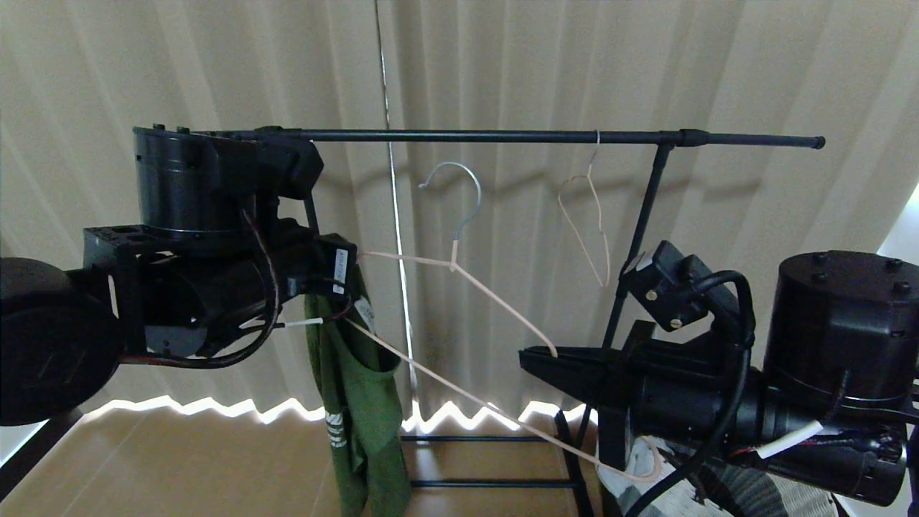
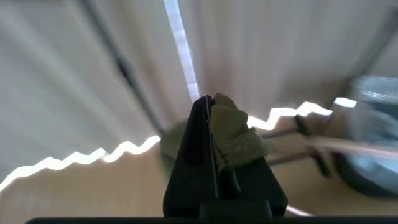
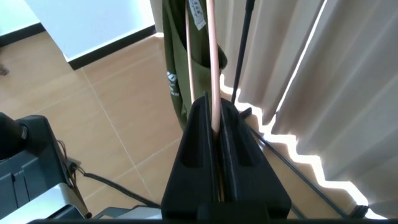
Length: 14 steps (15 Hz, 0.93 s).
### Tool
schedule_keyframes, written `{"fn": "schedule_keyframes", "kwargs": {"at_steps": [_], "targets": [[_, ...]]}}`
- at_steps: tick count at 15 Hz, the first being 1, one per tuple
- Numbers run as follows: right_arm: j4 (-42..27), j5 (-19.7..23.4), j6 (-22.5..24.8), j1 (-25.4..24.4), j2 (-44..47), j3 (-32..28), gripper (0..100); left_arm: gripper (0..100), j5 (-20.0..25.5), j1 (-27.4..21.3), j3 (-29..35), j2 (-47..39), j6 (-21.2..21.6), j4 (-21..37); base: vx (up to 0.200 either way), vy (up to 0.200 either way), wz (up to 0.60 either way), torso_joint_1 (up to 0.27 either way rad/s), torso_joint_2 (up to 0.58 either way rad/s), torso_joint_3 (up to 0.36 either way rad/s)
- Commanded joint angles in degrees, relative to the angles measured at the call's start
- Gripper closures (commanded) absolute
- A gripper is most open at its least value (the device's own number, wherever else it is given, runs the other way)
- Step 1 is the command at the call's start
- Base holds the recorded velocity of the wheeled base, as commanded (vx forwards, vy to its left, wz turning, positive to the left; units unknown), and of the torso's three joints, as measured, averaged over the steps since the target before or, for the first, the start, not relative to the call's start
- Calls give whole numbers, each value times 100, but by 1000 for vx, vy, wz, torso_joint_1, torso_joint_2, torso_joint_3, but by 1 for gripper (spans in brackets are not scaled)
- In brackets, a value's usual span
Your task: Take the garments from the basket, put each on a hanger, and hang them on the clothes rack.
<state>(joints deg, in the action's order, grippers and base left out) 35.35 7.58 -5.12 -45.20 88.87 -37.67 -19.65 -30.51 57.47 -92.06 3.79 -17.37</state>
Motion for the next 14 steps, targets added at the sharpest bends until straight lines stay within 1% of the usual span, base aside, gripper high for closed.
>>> {"fn": "schedule_keyframes", "kwargs": {"at_steps": [1, 2, 3, 4, 5, 7, 9, 10, 11, 14], "targets": [[-2, 6, 2, -6, 122, -30, 100, 100, 366, -95, -139, 294, 34, -3, 0, 0, 0, 0, 0, 0], [-2, 6, 2, -6, 183, -39, 100, 100, 849, -95, -236, 426, 78, -3, 0, 0, 0, 0, 0, 0], [-2, 6, 2, -6, 210, -48, 100, 100, 1139, -113, -297, 505, 131, -3, 0, 0, 0, 0, 0, 0], [-2, 6, 2, -6, 227, -48, 100, 100, 1499, -130, -385, 619, 298, -3, 0, 0, 0, 0, 0, 0], [-2, 6, 2, -6, 236, -92, 100, 100, 1666, -157, -420, 681, 403, -3, 0, 0, 0, 0, 0, 0], [-2, 6, 2, -6, 262, -135, 100, 100, 1833, -306, -403, 699, 429, -21, 0, 0, 0, 0, 0, 0], [-2, 6, 2, -6, 368, -188, 100, 100, 1983, -552, -394, 663, 465, -311, 0, 0, 0, 0, 0, 0], [-2, 6, 2, -6, 386, -206, 100, 100, 2018, -596, -394, 655, 509, -363, 0, 0, 0, 0, 0, 0], [-2, -2, 2, -6, 447, -267, 100, 100, 2044, -684, -403, 646, 649, -381, 0, 0, 0, 0, 0, 0], [-2, -2, 2, -6, 482, -338, 100, 100, 2044, -965, -420, 611, 667, -504, 0, 0, 0, 0, 0, 0]]}}
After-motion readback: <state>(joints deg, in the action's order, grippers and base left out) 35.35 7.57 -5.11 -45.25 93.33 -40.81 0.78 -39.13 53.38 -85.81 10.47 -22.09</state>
